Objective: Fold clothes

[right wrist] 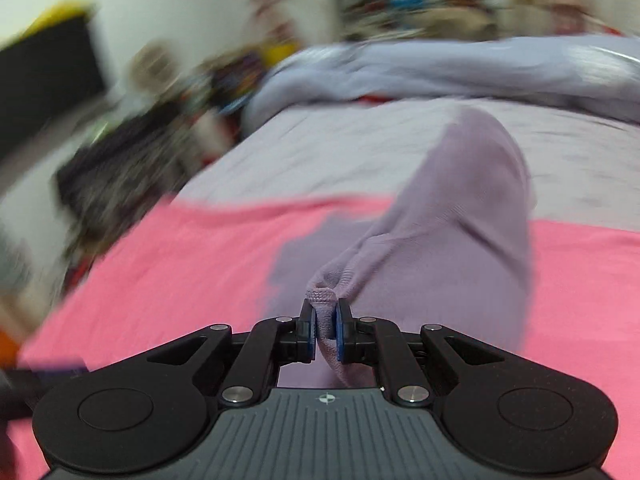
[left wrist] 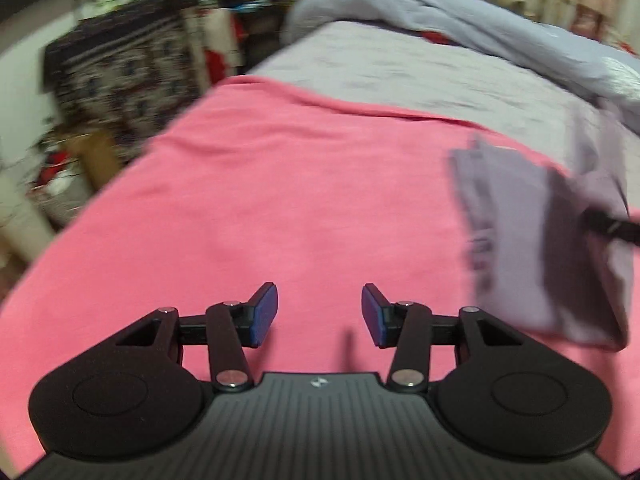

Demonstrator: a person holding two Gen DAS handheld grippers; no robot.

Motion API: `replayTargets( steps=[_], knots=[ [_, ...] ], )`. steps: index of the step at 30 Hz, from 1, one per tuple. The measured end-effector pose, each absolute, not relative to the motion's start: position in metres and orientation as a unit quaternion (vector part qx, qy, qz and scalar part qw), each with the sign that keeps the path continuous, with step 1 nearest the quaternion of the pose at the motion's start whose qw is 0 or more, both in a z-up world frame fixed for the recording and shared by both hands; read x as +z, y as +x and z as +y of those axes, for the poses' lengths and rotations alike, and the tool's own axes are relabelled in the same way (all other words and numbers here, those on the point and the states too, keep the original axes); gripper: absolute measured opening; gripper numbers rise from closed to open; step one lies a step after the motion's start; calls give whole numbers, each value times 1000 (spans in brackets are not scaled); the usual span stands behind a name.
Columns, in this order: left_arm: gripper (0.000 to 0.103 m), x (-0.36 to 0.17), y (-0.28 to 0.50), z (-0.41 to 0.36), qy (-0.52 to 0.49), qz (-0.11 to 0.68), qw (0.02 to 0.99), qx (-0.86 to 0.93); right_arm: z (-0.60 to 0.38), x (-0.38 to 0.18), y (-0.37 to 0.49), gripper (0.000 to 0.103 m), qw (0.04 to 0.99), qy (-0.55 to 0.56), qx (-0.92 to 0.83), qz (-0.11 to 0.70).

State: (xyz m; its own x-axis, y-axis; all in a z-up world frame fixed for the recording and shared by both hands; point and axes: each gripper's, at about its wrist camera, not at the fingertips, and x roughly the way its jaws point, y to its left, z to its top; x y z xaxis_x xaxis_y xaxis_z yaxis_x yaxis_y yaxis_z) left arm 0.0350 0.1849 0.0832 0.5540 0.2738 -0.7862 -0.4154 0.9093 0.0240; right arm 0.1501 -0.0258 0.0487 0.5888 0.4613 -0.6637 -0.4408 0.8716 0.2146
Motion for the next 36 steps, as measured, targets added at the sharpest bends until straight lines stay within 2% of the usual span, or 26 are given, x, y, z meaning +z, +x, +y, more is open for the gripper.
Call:
replayTargets(
  steps=[3, 6, 10, 14, 16, 18, 19, 20, 21, 25, 28, 31, 34, 36],
  knots=[
    [54, 77, 11, 197, -98, 440, 868, 210, 0, 18, 139, 11, 886, -28, 253, 387],
    [55, 69, -7, 199, -112, 443, 864, 212, -9, 36, 142, 11, 896, 30, 242, 372],
    [57, 58, -15, 203, -137, 445, 859, 212, 10, 49, 139, 11, 899, -21, 277, 338],
    [58, 64, -14, 205, -125, 438, 871, 184, 20, 31, 133, 11, 888, -43, 280, 361],
    [61, 68, -4, 205, -119, 431, 879, 167, 18, 26, 124, 12, 886, -61, 286, 359],
    [61, 76, 10, 205, -135, 419, 887, 140, 20, 20, 115, 19, 877, -91, 305, 360],
    [61, 80, 17, 205, -143, 413, 891, 126, 20, 20, 107, 24, 871, -106, 321, 356],
    [61, 85, 29, 200, -140, 404, 898, 103, 19, 20, 98, 35, 865, -120, 338, 351],
    [61, 90, 43, 193, -133, 394, 906, 77, 18, 21, 89, 37, 858, -134, 354, 346],
    [63, 101, 99, 143, -53, 360, 931, -17, -9, 28, 70, 35, 820, -105, 387, 408],
    [64, 92, 125, 107, -45, 345, 933, -87, -49, 41, 62, 35, 816, -83, 348, 453],
    [66, 68, 135, 87, -37, 370, 924, -88, -89, 55, 72, 35, 812, -62, 290, 502],
    [66, 34, 128, 80, -7, 421, 905, -61, -111, 73, 98, 36, 838, -60, 236, 488],
    [69, 27, 112, 85, -16, 410, 910, -56, -115, 83, 123, 36, 855, -64, 211, 469]
  ],
)
